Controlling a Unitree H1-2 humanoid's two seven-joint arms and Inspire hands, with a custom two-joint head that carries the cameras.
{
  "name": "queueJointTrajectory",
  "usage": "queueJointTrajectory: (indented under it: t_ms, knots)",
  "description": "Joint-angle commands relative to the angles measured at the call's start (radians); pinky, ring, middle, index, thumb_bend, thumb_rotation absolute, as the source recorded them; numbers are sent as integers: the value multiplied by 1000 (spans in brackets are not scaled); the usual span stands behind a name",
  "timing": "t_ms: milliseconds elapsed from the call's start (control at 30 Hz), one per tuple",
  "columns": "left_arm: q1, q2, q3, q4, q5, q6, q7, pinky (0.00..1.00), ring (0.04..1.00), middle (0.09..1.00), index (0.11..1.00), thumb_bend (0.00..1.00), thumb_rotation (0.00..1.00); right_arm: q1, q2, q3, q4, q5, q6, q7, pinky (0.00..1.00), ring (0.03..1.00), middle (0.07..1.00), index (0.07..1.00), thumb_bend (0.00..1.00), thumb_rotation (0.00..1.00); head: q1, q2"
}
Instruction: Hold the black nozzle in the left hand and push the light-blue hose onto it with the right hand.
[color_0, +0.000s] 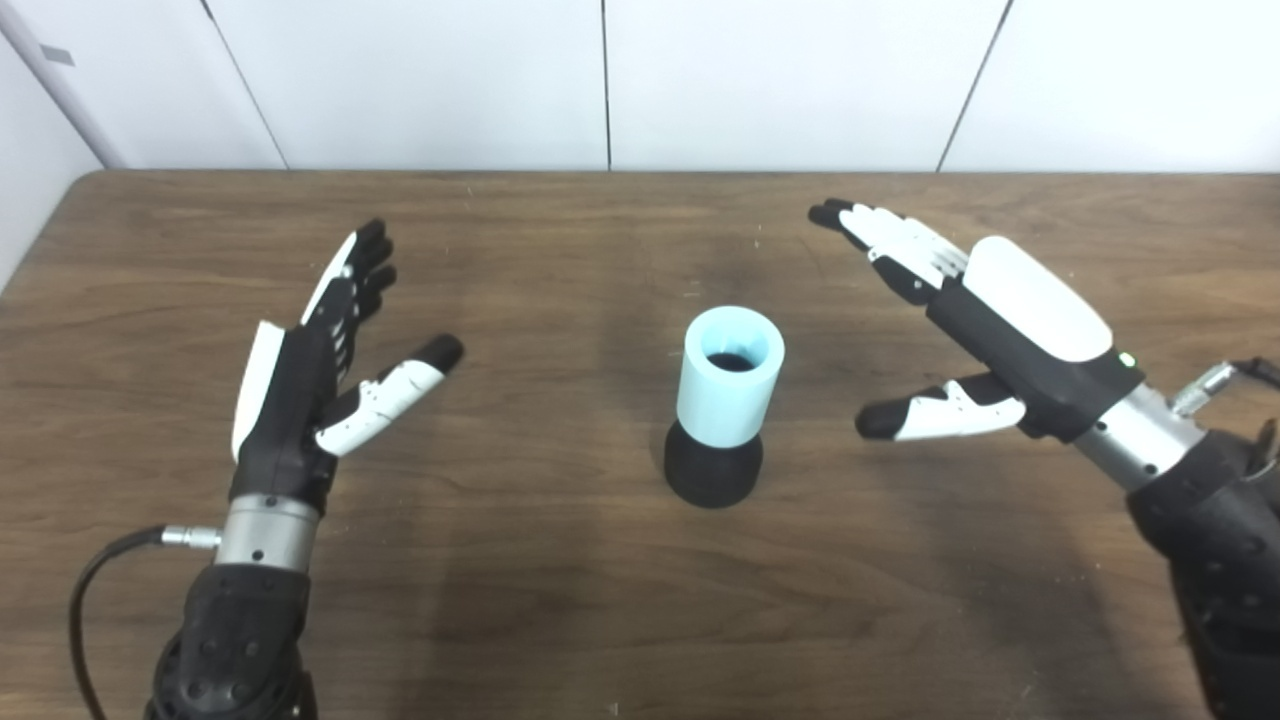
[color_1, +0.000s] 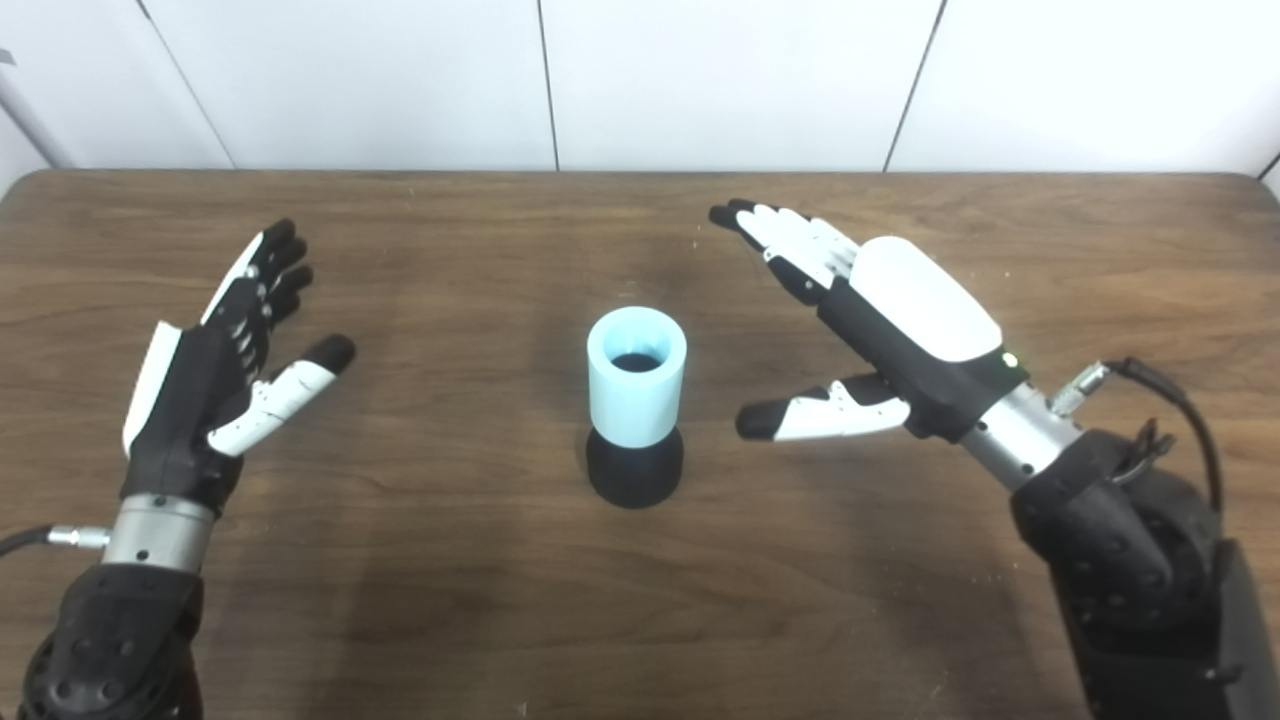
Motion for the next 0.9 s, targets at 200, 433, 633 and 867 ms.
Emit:
queueJointTrajectory:
  t_ms: [200, 433, 633, 867]
  knots:
    - [40, -23, -9, -69, -32, 22, 48, 903, 912, 934, 921, 458, 736, 73, 125, -62, 4, 119, 146, -98, 834, 954, 960, 977, 497, 1000, -3, 7]
    - [78, -35, -71, -29, -7, -12, 63, 893, 904, 923, 919, 455, 746, 128, 211, -83, 13, 245, 186, -178, 839, 946, 947, 950, 482, 1000, -8, 12]
    - [94, -37, -92, 3, -35, -29, 59, 892, 909, 936, 919, 439, 803, 173, 280, -122, 65, 372, 148, -250, 888, 931, 924, 922, 589, 1000, -12, -7]
    - [101, -42, -71, 102, -90, -119, 85, 911, 910, 941, 911, 420, 847, 157, 297, -134, 155, 485, 136, -279, 923, 944, 928, 915, 637, 1000, -15, -42]
